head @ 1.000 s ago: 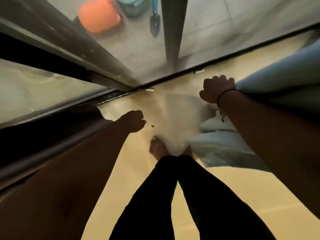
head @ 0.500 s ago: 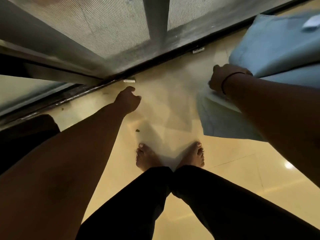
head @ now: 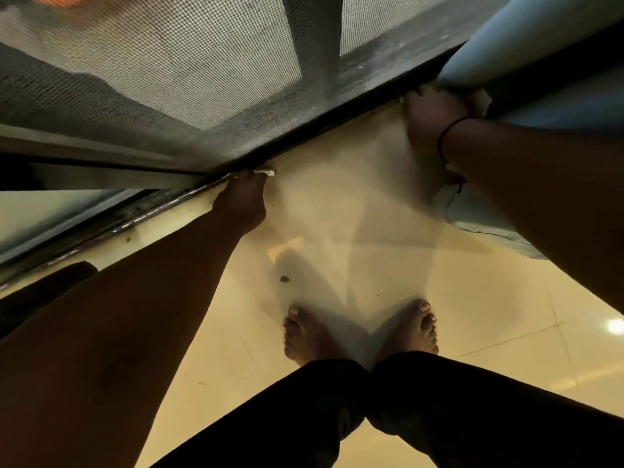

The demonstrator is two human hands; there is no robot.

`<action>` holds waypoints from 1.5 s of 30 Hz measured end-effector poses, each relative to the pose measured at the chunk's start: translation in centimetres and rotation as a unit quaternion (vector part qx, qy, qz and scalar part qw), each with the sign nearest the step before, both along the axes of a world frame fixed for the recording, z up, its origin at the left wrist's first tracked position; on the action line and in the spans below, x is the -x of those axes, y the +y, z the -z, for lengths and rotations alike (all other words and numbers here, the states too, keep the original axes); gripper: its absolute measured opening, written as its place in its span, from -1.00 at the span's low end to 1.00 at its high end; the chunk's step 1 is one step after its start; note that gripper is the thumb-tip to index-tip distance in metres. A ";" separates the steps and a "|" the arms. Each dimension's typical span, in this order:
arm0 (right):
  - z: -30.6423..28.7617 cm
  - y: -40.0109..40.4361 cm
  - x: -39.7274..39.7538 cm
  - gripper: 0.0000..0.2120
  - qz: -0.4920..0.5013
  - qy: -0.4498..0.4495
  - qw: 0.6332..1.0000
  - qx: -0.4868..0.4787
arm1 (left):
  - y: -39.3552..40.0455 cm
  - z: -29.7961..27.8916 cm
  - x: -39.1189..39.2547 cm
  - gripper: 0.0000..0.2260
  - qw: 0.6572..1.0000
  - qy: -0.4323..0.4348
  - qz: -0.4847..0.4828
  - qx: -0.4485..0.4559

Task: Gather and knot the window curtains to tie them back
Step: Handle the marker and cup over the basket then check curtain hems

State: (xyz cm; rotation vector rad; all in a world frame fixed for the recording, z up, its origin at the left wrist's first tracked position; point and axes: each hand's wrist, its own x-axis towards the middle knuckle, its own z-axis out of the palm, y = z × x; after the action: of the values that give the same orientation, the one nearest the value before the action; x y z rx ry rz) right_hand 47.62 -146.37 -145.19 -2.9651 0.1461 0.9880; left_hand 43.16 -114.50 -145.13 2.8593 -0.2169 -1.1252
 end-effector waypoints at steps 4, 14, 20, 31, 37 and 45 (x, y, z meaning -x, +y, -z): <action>1.0 -0.4 -0.6 -0.66 0.004 -0.029 1.000 -0.009 | -0.1 1.3 -0.2 -0.51 0.999 0.011 0.022 -0.037; 1.7 -0.3 4.3 -0.72 -0.039 -0.024 0.999 -0.022 | -2.3 1.6 -0.9 -0.65 0.987 -0.118 0.071 -0.077; 2.3 1.4 7.6 -0.74 -0.026 -0.026 0.999 -0.041 | -0.4 2.8 0.0 -0.72 0.975 -0.148 0.150 -0.064; -0.7 3.8 11.9 -0.79 -0.018 0.017 0.995 -0.099 | -0.5 0.5 5.5 -0.68 0.991 -0.053 0.107 -0.057; -10.0 6.1 17.9 -0.81 0.144 0.091 0.963 -0.208 | -0.6 -9.8 13.1 -0.67 0.977 0.060 -0.136 0.150; -31.6 9.9 22.6 -0.88 0.337 0.103 0.857 -0.376 | -3.7 -31.4 18.1 -0.62 0.866 0.103 -0.412 0.265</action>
State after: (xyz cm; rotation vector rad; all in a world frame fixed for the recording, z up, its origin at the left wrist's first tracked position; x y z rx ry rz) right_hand 25.00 -136.50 -113.57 -1.8722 0.5940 0.9425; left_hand 25.10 -118.20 -113.70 1.9634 0.5679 -0.9488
